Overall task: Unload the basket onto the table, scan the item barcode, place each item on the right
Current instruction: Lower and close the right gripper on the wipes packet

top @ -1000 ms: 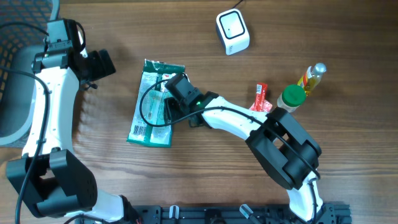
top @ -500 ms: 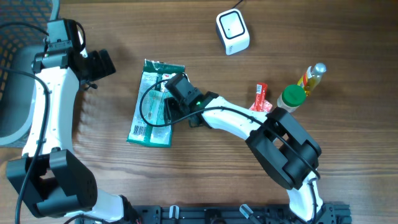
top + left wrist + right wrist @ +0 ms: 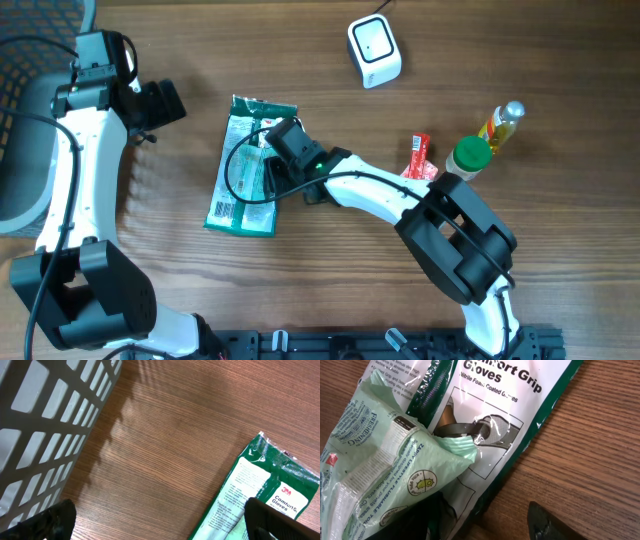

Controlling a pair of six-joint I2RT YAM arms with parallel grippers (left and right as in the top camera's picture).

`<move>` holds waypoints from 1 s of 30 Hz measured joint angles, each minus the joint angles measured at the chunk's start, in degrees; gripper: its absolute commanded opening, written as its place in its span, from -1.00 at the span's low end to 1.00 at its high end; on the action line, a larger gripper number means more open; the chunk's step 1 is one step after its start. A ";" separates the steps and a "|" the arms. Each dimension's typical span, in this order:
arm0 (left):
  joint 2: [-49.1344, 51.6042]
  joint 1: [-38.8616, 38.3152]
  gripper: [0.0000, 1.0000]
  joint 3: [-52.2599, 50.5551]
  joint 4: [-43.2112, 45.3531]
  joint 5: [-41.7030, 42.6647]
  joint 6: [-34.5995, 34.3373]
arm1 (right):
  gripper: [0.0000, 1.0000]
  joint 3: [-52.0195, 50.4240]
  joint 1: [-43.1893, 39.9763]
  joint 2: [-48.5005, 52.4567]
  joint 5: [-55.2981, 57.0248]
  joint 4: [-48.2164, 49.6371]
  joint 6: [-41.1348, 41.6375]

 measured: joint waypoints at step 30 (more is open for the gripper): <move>0.00 0.00 1.00 0.00 0.00 0.00 -0.02 | -0.19 0.13 -4.90 -1.90 -21.90 1.95 4.11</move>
